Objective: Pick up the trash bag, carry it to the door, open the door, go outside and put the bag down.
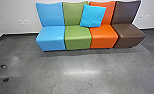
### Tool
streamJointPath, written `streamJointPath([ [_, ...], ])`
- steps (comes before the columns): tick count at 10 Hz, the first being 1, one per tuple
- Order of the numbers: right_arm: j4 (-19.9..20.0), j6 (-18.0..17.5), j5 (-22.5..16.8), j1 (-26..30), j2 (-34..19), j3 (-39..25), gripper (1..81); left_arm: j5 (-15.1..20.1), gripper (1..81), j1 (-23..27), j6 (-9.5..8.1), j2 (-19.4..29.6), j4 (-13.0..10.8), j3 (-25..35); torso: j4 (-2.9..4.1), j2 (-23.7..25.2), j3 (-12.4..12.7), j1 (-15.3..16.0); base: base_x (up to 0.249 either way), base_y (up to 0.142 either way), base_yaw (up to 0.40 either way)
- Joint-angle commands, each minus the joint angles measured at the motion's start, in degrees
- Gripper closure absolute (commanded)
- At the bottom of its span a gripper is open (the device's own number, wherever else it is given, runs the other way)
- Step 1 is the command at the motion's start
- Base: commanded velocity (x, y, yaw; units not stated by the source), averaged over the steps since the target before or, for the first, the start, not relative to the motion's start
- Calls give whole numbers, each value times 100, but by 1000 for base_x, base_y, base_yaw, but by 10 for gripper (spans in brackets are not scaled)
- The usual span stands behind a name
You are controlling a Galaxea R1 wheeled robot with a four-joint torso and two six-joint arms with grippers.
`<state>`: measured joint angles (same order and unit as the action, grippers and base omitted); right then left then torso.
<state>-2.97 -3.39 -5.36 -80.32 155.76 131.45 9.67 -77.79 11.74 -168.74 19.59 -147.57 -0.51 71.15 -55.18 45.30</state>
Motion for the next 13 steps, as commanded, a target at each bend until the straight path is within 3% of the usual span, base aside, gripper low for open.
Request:
streamJointPath([
  [1,-37,31,-483,-94,-16,125,10,642,811,-110,13,-19,1,-97,0,-547,537,-352,0,0,0],
  [11,-98,31,-483,-94,116,407,10,642,811,-153,162,-169,9,-395,0,-2540,2557,-1670,0,0,0],
  [12,-98,31,-483,-85,125,407,10,642,811,-154,162,-178,10,-396,0,-2752,2208,-1810,0,0,0],
  [13,-98,31,-483,-102,116,407,10,642,811,-154,171,-204,1,-396,0,-2942,2400,-1939,0,0,0],
])
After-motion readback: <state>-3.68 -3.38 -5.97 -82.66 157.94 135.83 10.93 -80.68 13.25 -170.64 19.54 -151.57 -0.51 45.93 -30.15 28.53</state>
